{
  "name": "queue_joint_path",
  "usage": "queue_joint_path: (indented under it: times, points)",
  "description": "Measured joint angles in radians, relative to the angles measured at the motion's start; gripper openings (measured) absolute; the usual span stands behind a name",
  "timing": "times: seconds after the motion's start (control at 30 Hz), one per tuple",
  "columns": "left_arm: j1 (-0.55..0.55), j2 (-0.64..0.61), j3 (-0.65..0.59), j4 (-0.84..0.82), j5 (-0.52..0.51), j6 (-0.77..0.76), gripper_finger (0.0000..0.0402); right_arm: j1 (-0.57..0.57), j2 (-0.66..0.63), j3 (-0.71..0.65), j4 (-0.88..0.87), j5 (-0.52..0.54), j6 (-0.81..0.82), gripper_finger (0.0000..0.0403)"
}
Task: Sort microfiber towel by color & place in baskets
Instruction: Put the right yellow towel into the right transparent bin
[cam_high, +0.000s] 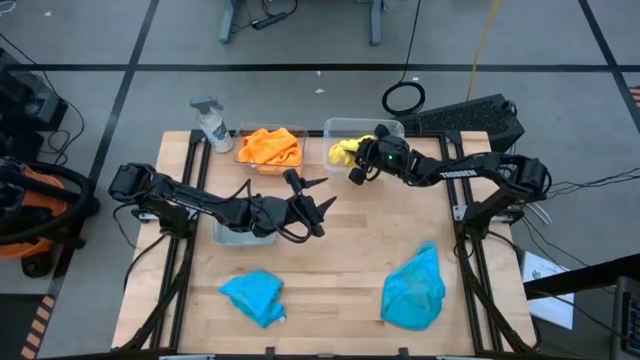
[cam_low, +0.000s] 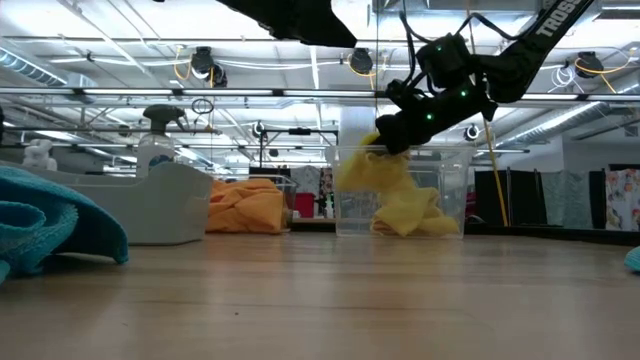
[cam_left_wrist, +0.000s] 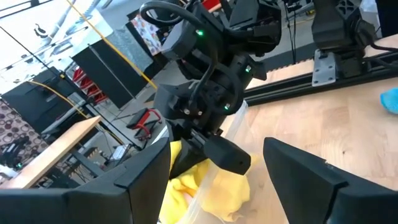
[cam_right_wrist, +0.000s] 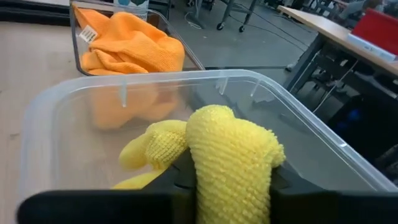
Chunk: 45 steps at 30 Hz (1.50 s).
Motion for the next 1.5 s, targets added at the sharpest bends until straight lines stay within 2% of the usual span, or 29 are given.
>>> queue_joint_path:
  times: [0.3,0.47,0.83,1.23,1.5]
  points:
    - [0.000,0.000,0.000,0.000,0.015,-0.021,0.0262,0.000,-0.002,0.000,-0.003,0.003,0.038,0.0170]
    - [0.000,0.000,0.000,-0.004,0.015,-0.025,0.0262,-0.001,-0.025,0.000,-0.006,0.006,0.000,0.0206]
    - [0.000,0.000,0.000,0.003,0.015,-0.025,0.0262,-0.013,-0.148,0.001,-0.144,-0.024,0.027,0.0221]
    - [0.008,0.000,0.000,-0.016,0.018,-0.050,0.0262,-0.020,-0.165,0.002,-0.302,-0.077,0.141,0.0230]
    - [0.032,0.000,0.000,-0.031,0.112,-0.105,0.0262,-0.021,-0.165,0.002,-0.348,-0.091,0.239,0.0266]
